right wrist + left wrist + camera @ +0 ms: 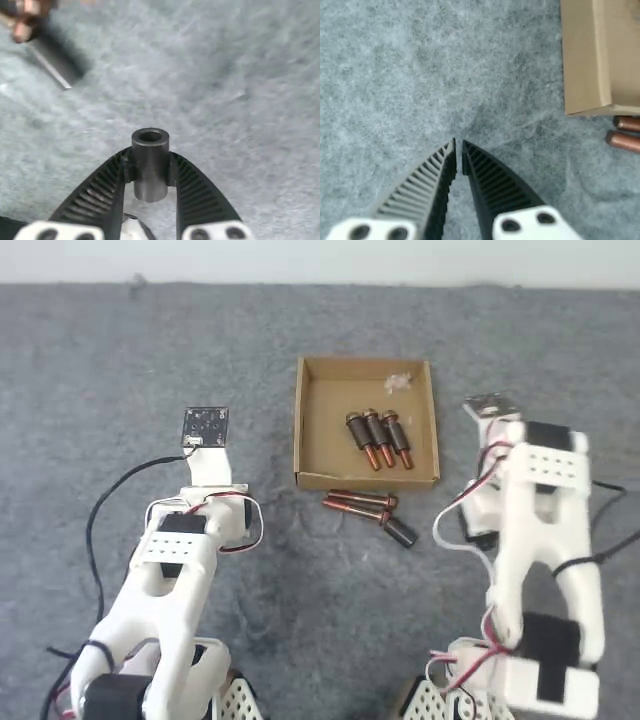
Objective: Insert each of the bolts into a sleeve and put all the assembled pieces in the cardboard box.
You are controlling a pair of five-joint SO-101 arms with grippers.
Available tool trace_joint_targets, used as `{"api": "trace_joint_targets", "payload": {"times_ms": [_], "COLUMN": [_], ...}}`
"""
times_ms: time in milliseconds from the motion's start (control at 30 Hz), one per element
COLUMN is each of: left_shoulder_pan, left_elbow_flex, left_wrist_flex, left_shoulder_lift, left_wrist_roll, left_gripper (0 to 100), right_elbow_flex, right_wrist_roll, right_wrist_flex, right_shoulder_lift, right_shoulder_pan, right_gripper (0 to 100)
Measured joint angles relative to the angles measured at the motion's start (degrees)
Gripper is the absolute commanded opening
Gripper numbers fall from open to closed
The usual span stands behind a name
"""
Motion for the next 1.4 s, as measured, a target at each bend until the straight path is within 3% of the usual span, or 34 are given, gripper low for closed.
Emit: {"api": "trace_joint_targets", "payload": {"times_ms": [133, 300, 467, 867, 1000, 1233, 1400], "left_shoulder_pan": [0.0, 0.0, 0.0, 0.0, 0.0, 0.0, 0.0], "left_elbow_flex": [0.0, 0.0, 0.0, 0.0, 0.0, 0.0, 0.0], "left_wrist_flex": [0.0, 0.0, 0.0, 0.0, 0.0, -0.97, -1.49], "left_shoulder_lift": [0.0, 0.0, 0.0, 0.0, 0.0, 0.0, 0.0], "left_wrist_roll": [0.0, 0.0, 0.0, 0.0, 0.0, 0.0, 0.0], "left_gripper": [2, 2, 2, 2, 2, 2, 2], "right_elbow_flex": [3.69, 8.62, 11.43, 12.13, 19.25, 32.97, 36.48], "right_wrist_roll": [-5.45, -10.46, -11.16, -11.34, -11.34, -11.34, -11.34], "right_wrist_flex": [-2.2, -14.59, -27.87, -47.12, -60.31, -94.51, -113.14], "right_shoulder_lift": [-3.6, -5.01, -5.01, -5.01, -5.01, -5.01, -5.01], "right_shoulder_pan": [-7.03, -14.15, -18.37, -23.38, -23.3, -23.91, -23.82], "right_gripper": [0.9, 0.9, 0.9, 0.7, 0.7, 0.7, 0.7]}}
